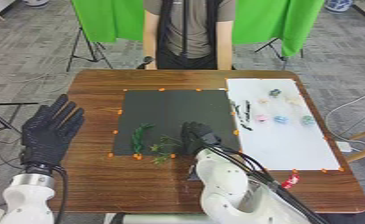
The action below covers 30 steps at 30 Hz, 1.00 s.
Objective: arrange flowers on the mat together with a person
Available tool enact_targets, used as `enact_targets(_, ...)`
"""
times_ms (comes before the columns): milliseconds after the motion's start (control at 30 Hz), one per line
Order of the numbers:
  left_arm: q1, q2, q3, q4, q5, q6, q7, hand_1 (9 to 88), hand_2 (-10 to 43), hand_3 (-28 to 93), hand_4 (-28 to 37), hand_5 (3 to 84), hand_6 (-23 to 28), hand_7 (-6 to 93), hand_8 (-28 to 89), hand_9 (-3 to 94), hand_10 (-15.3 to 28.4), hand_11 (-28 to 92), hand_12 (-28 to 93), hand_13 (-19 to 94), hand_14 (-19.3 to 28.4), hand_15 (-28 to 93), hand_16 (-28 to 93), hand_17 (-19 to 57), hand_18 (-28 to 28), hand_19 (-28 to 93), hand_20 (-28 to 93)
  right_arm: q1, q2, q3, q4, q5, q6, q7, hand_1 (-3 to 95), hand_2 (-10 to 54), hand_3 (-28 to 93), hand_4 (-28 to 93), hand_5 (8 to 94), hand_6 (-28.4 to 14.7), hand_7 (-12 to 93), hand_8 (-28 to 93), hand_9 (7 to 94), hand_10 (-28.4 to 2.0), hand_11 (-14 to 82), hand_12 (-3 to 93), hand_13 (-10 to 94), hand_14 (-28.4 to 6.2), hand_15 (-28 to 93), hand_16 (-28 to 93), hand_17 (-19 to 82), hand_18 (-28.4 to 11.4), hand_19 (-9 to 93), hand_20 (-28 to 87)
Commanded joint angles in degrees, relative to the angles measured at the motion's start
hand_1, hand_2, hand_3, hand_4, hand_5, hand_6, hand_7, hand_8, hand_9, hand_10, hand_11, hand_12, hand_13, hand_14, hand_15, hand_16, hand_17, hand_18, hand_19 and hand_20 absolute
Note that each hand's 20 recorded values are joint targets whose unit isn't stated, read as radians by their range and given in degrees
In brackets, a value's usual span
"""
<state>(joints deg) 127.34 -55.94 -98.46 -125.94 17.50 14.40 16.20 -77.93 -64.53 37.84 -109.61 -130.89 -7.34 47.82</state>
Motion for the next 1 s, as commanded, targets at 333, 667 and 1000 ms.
enact_targets(333,0.93,-0.5,0.92,0.08,-0.28,0.5,-1.34,24.7,15.4,75,-28.3,38.3,7.3,10.4,-9,26.3,13.3,16,6,20,14.2,26,-7,-5.9,11.4,31,9,-0.89,-2.73,4.44,2.52,16.37,3.18,7.31,80.0,-1.3,-28,50,78.4,-1.0,42,21,72.2,-16.5,59.7,46.3,58,-18.7,74,48,26,-27.7,81,36)
enact_targets(667,1.07,-0.27,0.96,0.13,-1.11,0.06,-1.27,24.6,15.5,75,-28.3,38.4,7.4,10.4,-9,26.6,13.4,16,6,20,14.3,26,-7,-6.2,11.7,31,9,-2.58,-1.03,3.86,-2.44,15.07,7.05,6.83,41.4,-1.1,70,-16,80.3,-1.6,40,18,74.9,-16.8,58.8,45.4,61,-19.4,75,46,27,-28.3,84,33)
enact_targets(1000,2.02,-0.45,0.43,0.07,-1.45,-0.29,-0.43,24.4,15.5,75,-28.3,38.5,7.3,10.5,-9,27.0,13.6,17,7,20,14.3,27,-7,-6.2,11.8,31,9,-2.5,4.71,0.29,-7.16,1.33,9.86,1.45,32.3,-9.5,75,-17,52.0,-8.4,54,-16,54.8,-20.9,61.4,46.9,49,-22.6,77,44,21,-28.4,82,35)
